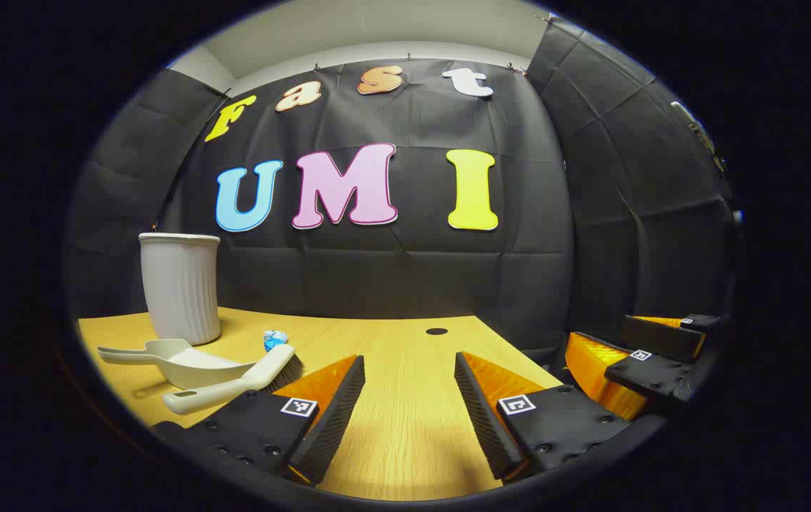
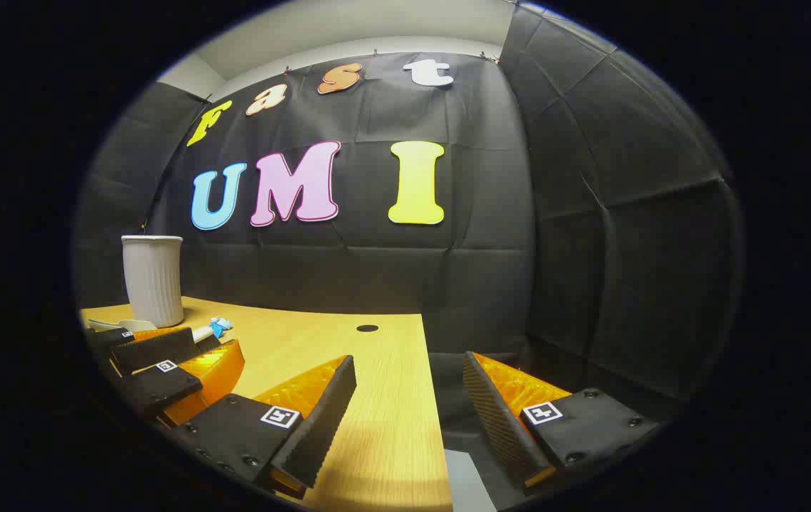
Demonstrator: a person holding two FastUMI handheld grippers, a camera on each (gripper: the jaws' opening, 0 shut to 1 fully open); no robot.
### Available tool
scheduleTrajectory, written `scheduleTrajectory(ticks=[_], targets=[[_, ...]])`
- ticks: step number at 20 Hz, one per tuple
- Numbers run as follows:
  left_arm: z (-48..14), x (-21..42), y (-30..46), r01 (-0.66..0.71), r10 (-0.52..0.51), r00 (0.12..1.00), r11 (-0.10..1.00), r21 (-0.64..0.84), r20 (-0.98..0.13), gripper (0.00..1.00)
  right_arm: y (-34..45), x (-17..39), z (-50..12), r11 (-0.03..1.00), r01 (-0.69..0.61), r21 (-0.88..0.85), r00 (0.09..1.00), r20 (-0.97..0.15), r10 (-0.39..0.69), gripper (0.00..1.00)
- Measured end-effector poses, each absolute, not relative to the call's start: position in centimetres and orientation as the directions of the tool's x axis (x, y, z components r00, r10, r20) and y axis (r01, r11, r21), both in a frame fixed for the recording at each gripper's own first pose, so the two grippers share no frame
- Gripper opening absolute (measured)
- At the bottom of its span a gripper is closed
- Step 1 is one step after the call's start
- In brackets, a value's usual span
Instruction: Pick up the small broom and dustpan from the desktop, sweep the trash into the dustpan with the broom, and then empty the trash into the garbage bin.
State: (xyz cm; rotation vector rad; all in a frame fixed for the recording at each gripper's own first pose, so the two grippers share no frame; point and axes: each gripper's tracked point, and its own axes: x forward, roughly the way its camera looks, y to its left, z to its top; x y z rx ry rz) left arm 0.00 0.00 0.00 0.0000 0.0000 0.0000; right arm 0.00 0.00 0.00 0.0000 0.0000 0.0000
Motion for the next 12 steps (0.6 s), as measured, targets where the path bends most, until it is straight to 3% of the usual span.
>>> scheduleTrajectory(ticks=[3, 4, 5, 7, 8, 9, 11, 12], targets=[[0.0, 0.1, 0.0, 0.0, 0.0, 1.0, 1.0, -0.001, -0.003, 0.75, -0.1, 0.0, 0.0, 1.0, 0.0, -0.001, 1.0, 0.002, 0.0, 0.97], [-0.3, 0.1, -0.1, 0.0, 0.0, 1.0, 1.0, 0.006, -0.014, 0.75, -0.1, 0.2, 0.1, 1.0, 0.0, 0.001, 1.0, 0.004, 0.0, 0.92], [0.0, 0.0, 0.0, 0.0, 0.0, 1.0, 1.0, 0.006, -0.004, 0.75, 0.1, 0.0, 0.0, 1.0, 0.003, 0.004, 1.0, -0.002, -0.003, 0.97], [0.0, 0.0, -0.1, -0.002, 0.002, 1.0, 1.0, 0.012, -0.004, 0.75, -0.2, 0.0, 0.0, 1.0, 0.002, -0.001, 1.0, -0.012, -0.002, 0.97], [0.5, -0.2, -0.1, -0.004, 0.004, 1.0, 1.0, 0.024, 0.015, 0.75, -0.1, -0.2, -0.1, 1.0, 0.002, 0.007, 1.0, -0.011, -0.002, 0.92], [2.6, -0.6, -0.1, -0.009, 0.007, 0.999, 0.999, 0.041, 0.052, 0.75, 0.1, -0.3, 0.2, 1.0, 0.0, 0.014, 1.0, -0.005, 0.0, 0.97], [8.7, -1.6, -1.1, 0.05, -0.051, 0.991, 0.999, 0.01, 0.122, 0.75, -0.2, -0.6, 4.1, 0.999, 0.027, -0.022, 0.997, 0.069, -0.025, 0.91], [11.3, -3.1, -1.2, 0.084, -0.083, 0.99, 0.996, -0.007, 0.112, 0.75, 0.0, -1.4, 7.0, 1.0, 0.029, -0.005, 0.997, 0.066, -0.028, 0.97]])
